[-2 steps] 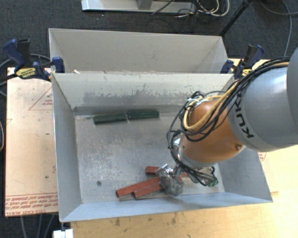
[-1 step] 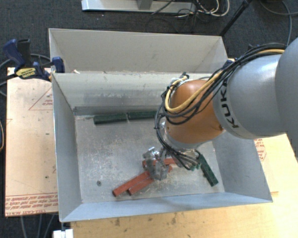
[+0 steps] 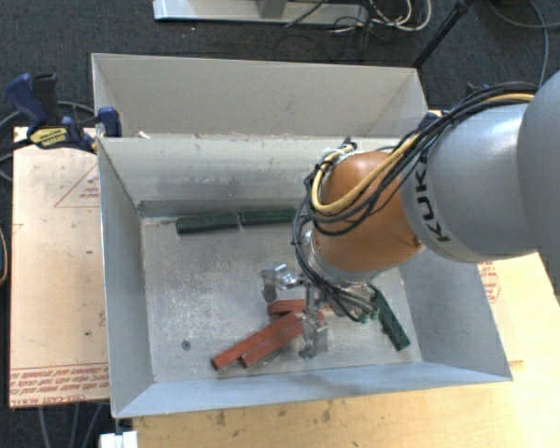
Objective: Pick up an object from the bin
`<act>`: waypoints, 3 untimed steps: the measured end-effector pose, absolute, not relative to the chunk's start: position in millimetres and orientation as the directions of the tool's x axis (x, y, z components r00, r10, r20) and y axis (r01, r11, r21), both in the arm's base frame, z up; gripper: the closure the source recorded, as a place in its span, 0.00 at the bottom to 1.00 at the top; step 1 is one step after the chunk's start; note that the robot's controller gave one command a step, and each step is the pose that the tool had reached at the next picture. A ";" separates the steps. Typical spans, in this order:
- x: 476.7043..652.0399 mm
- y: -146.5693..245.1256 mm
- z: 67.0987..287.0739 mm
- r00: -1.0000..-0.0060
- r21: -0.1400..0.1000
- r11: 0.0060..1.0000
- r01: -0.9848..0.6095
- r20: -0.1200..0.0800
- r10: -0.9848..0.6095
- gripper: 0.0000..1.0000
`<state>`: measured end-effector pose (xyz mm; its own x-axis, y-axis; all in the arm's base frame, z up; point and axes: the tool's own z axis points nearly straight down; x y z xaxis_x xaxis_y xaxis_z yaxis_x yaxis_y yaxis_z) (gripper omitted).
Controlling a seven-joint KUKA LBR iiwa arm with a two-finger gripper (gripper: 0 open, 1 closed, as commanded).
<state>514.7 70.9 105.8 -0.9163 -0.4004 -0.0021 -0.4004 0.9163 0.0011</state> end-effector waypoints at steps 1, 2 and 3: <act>506.0 41.4 69.5 -0.890 0.001 0.890 -0.456 -0.003 -0.456 0.00; 508.3 42.6 73.1 -0.889 -0.001 0.890 -0.457 -0.008 -0.457 1.00; 503.3 48.1 218.8 -0.880 -0.003 0.881 -0.474 -0.011 -0.474 1.00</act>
Offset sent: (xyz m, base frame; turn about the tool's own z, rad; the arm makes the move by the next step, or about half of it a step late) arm -0.0093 -0.0296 -0.0358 -0.0647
